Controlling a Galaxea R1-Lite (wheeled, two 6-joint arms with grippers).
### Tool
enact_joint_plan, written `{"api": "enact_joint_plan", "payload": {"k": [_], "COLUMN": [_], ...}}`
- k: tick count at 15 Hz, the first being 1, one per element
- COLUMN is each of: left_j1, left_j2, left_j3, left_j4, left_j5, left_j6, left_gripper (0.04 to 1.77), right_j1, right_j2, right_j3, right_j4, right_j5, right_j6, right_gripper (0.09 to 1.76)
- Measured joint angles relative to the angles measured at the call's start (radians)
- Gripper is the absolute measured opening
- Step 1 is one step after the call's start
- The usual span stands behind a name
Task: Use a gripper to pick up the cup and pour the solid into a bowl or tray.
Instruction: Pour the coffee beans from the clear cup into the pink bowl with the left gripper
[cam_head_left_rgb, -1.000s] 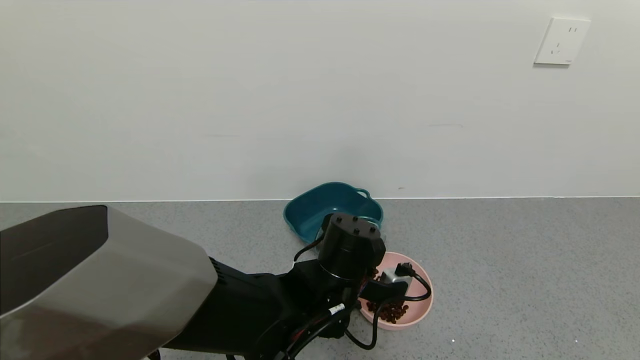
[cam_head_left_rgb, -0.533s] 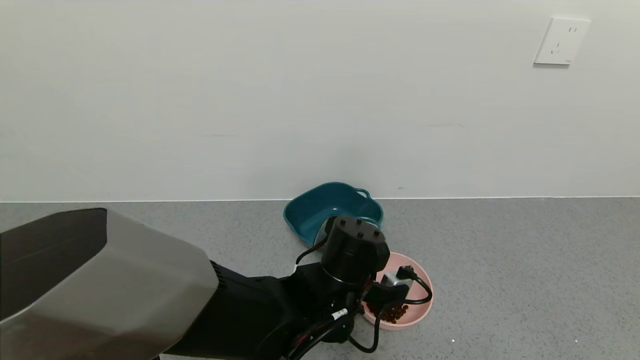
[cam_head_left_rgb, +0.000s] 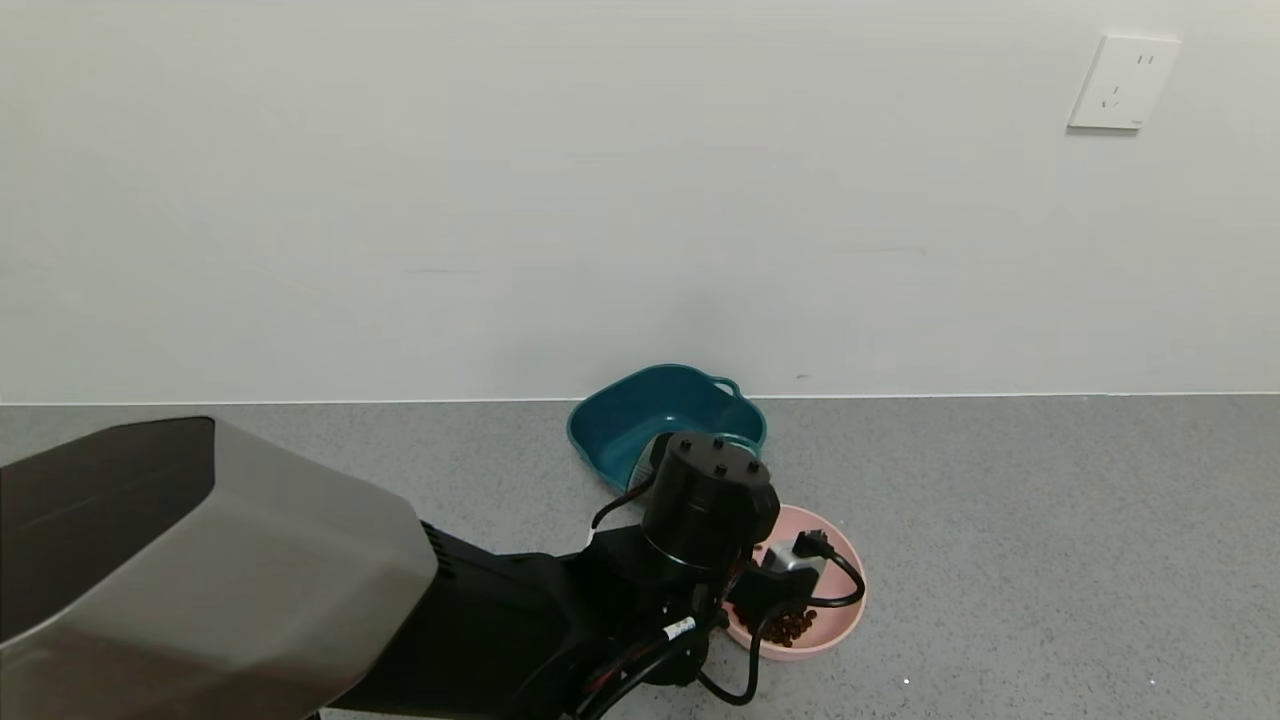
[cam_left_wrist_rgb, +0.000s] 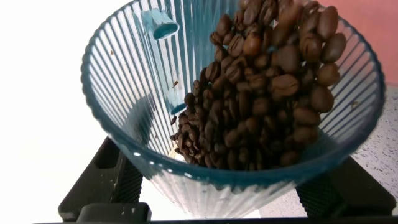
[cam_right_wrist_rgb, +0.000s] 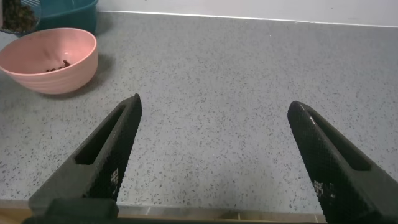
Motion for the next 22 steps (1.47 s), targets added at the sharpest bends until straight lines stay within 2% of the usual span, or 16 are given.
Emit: {"api": "enact_joint_plan", "payload": {"k": [19,21,22], "left_j1": [-0.006,-0.002,0.000], "left_j2": [-0.004,-0.004,-0.003], "left_j3": [0.022,0.040,0.050], "left_j4": [-0.016,-0.059,-0.074], "left_j5": [-0.001,-0.016,-0.043], "left_j6": [-0.009,-0.022,-0.033], "left_gripper": [1.34,1.34,1.34], "right_j1": [0.000,0.000,0.000], "right_j2": [0.000,0.000,0.000], "right_j3": [0.000,0.000,0.000], "right_j4": [0.000,0.000,0.000], "right_j5": [0.000,0.000,0.000], "right_j6": [0.000,0.000,0.000], "right_gripper": [1.71,1.71,1.71]}}
